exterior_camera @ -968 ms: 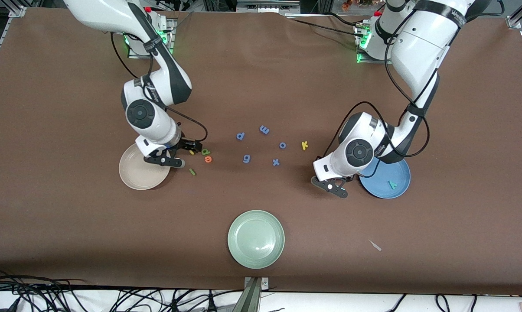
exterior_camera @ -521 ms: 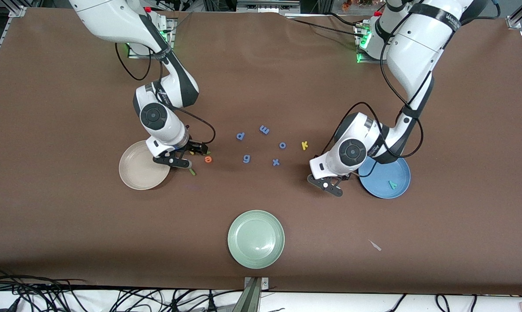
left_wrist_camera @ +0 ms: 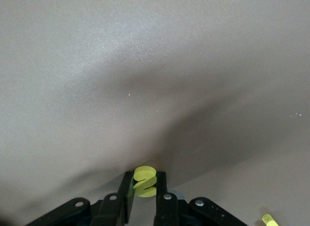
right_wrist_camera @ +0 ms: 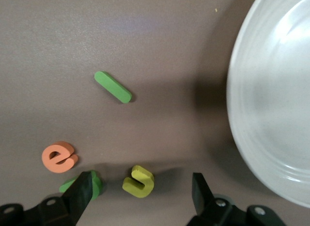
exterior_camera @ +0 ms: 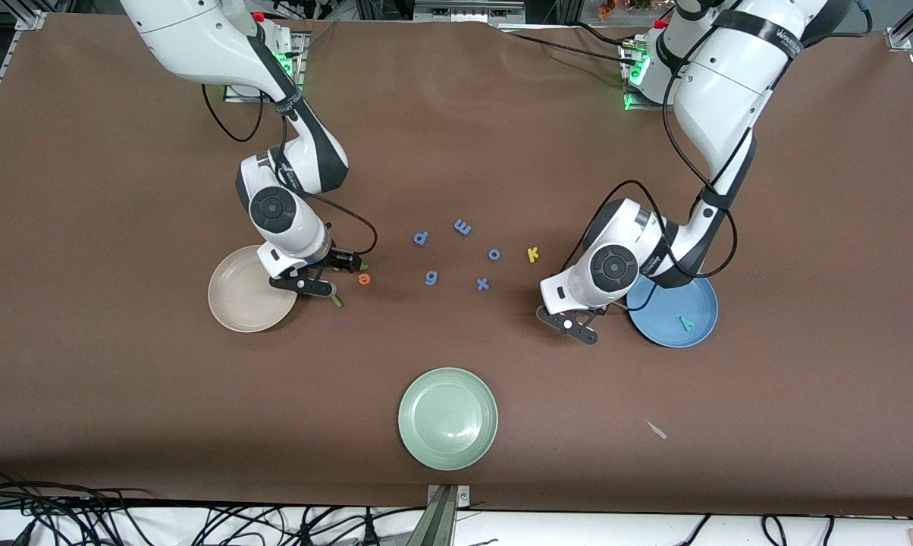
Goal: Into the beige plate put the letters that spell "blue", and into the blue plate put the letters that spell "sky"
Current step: 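Carry the yellow s over the blue plate and open the left gripper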
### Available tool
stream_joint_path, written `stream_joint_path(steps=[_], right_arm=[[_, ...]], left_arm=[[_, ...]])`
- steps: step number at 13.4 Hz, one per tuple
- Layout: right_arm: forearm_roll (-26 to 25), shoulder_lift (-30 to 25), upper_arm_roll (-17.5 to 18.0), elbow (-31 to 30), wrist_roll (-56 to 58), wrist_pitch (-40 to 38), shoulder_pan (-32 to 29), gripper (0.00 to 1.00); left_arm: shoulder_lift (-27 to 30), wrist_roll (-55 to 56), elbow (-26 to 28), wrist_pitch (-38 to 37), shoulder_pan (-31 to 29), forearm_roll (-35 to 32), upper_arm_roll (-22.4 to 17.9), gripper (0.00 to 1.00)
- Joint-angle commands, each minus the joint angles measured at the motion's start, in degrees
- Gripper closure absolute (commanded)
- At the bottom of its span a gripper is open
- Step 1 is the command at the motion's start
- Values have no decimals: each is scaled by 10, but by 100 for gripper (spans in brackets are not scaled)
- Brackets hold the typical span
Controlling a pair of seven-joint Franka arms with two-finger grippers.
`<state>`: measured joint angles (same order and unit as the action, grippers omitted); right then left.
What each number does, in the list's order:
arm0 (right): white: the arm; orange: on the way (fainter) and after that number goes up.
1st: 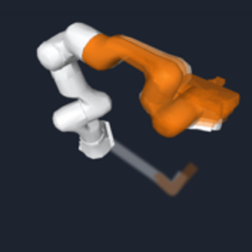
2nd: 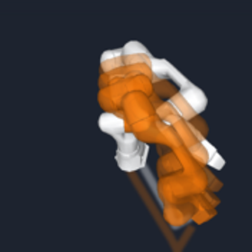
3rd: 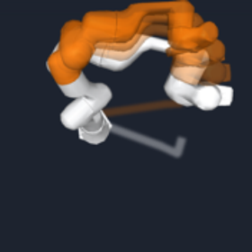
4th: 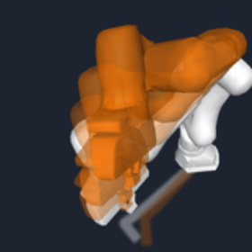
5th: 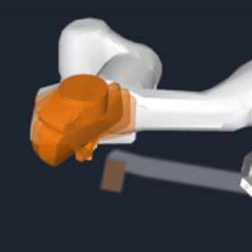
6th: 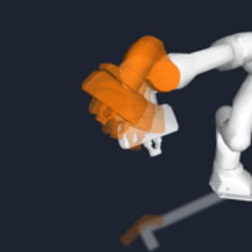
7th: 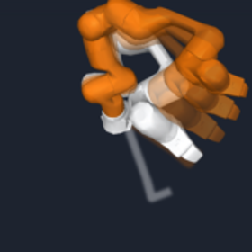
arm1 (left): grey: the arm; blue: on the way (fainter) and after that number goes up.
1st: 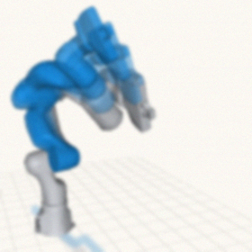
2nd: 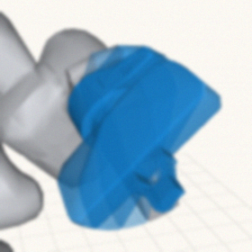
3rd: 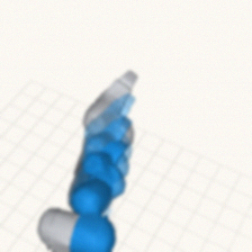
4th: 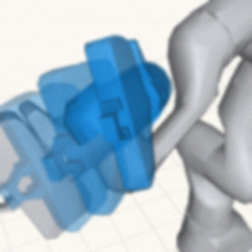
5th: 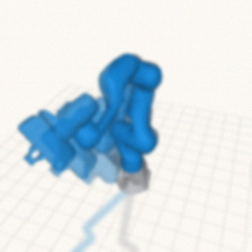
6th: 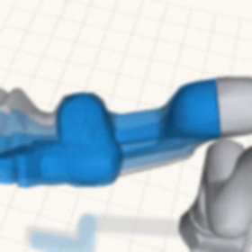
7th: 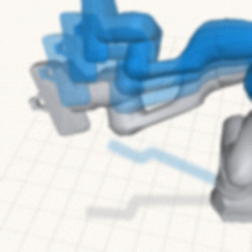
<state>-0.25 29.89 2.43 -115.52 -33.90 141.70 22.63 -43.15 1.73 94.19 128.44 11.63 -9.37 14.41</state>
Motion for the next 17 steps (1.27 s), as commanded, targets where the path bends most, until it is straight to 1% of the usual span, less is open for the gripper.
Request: stream_joint_path(steps=[1,2,4,5,7,9,10,11,12,13,15,16,17], right_arm=[[-12,2,0,-15,-13,26,0,13],[-12,2,0,-22,-13,38,0,14],[-12,1,0,-30,-13,47,0,21],[-12,1,0,-30,-13,47,0,23],[-12,1,0,-30,-13,47,0,28],[-12,1,0,-30,-13,47,0,29],[-12,0,0,-29,-12,46,0,26],[-12,-1,-1,-29,-10,45,0,25],[-12,-1,-4,-30,-11,45,0,25],[-12,-1,-4,-30,-13,45,0,25],[-12,-1,-4,-35,-16,45,0,27],[-12,-1,-4,-37,-24,45,0,28],[-12,-2,-4,-37,-26,44,0,33]], left_arm=[[7,4,-1,-5,1,-18,-3,100],[23,3,-1,-19,-3,-18,-3,100],[58,-4,-5,-85,-10,-18,-3,100],[75,-5,-5,-111,-15,-19,-3,100],[91,-47,-1,-143,-48,-21,-3,100],[90,-116,6,-151,-91,-22,-3,100],[88,-148,11,-151,-104,-22,-3,99],[87,-159,14,-150,-114,-23,-3,90],[89,-159,18,-151,-120,-23,-3,52],[92,-159,18,-152,-119,-22,-1,1],[106,-148,17,-165,-108,-21,5,0],[110,-136,17,-166,-105,-21,17,0],[113,-103,17,-173,-105,-17,26,0]])
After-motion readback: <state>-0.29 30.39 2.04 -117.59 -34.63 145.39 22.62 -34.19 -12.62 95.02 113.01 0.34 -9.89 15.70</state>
